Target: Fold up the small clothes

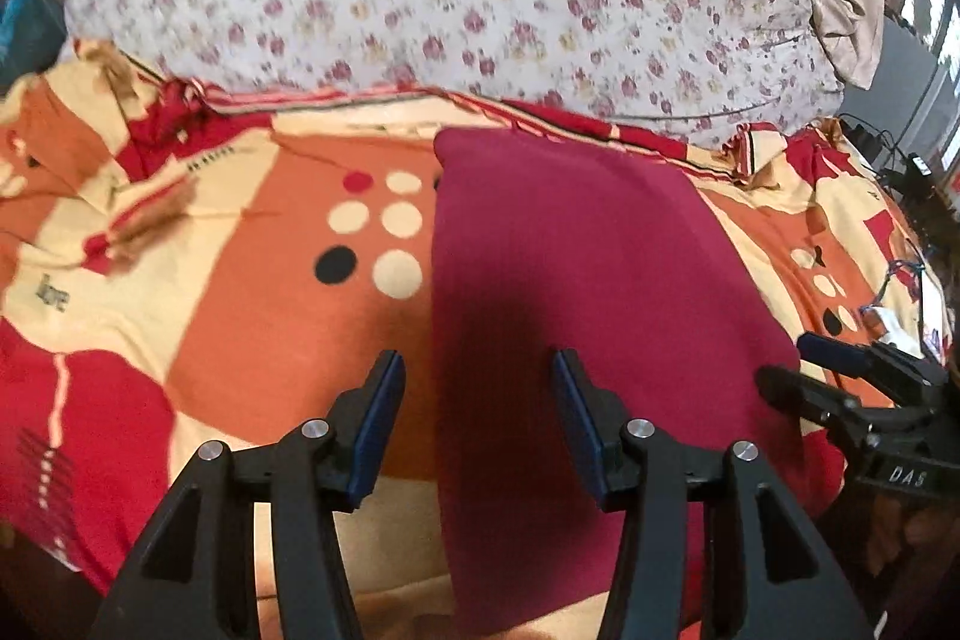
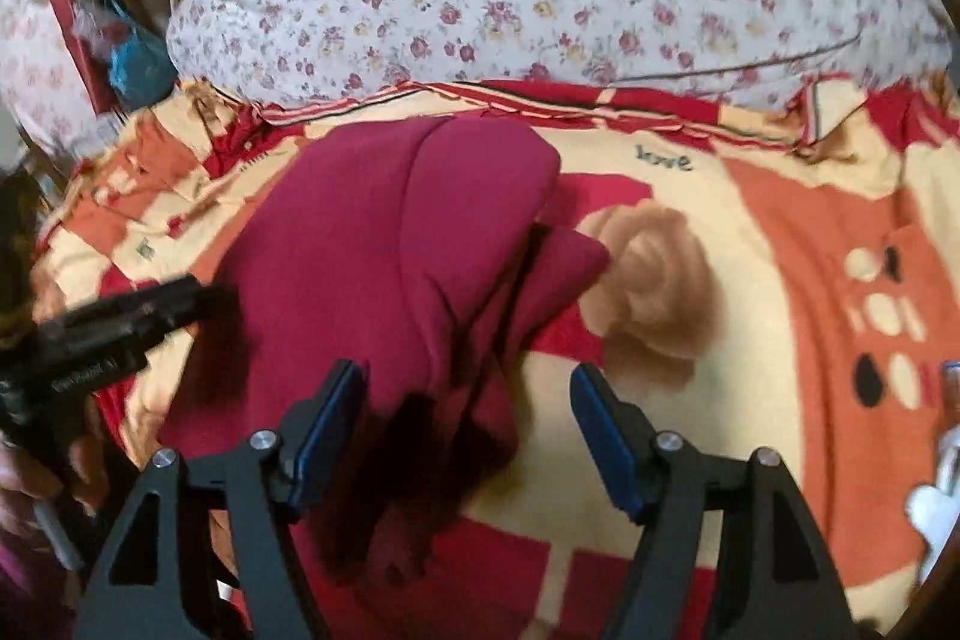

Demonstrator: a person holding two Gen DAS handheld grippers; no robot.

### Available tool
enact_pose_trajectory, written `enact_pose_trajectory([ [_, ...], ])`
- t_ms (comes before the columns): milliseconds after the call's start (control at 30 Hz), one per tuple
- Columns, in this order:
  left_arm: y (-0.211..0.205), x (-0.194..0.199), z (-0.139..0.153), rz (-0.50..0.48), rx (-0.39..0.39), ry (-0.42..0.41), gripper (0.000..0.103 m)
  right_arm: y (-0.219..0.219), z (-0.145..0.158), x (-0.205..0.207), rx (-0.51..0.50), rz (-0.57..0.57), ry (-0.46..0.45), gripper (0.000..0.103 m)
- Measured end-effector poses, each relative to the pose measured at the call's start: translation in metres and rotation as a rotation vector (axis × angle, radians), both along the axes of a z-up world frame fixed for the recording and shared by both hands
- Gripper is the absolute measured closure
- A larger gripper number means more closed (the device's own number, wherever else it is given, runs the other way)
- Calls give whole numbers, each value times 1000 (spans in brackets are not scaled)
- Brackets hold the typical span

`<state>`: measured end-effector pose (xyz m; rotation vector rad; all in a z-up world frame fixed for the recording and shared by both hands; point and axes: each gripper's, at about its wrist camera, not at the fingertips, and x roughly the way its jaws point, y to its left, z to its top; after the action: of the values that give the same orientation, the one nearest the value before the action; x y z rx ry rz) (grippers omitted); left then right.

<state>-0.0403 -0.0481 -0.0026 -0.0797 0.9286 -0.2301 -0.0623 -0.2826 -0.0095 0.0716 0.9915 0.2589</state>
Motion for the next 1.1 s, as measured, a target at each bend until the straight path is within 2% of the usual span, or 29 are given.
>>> enact_pose_trajectory([
  [133, -3, -12, 15, 18, 62, -52, 73, 2, 11, -13, -31, -17, -40, 28],
  [267, -2, -25, 26, 18, 30, -80, 73, 6, 32, -26, -21, -32, -86, 27],
  [333, -2, -29, 31, 34, 45, -91, 73, 10, 40, -31, -19, -32, -110, 27],
  [467, -9, -43, 44, 76, 164, -158, 73, 27, 52, -41, -38, -18, -155, 26],
  [633, -7, -54, 53, 74, 126, -184, 73, 40, 55, -45, -46, -37, -169, 24],
  [1100, -5, -59, 60, 99, 147, -220, 72, 57, 53, -40, -70, -44, -172, 20],
])
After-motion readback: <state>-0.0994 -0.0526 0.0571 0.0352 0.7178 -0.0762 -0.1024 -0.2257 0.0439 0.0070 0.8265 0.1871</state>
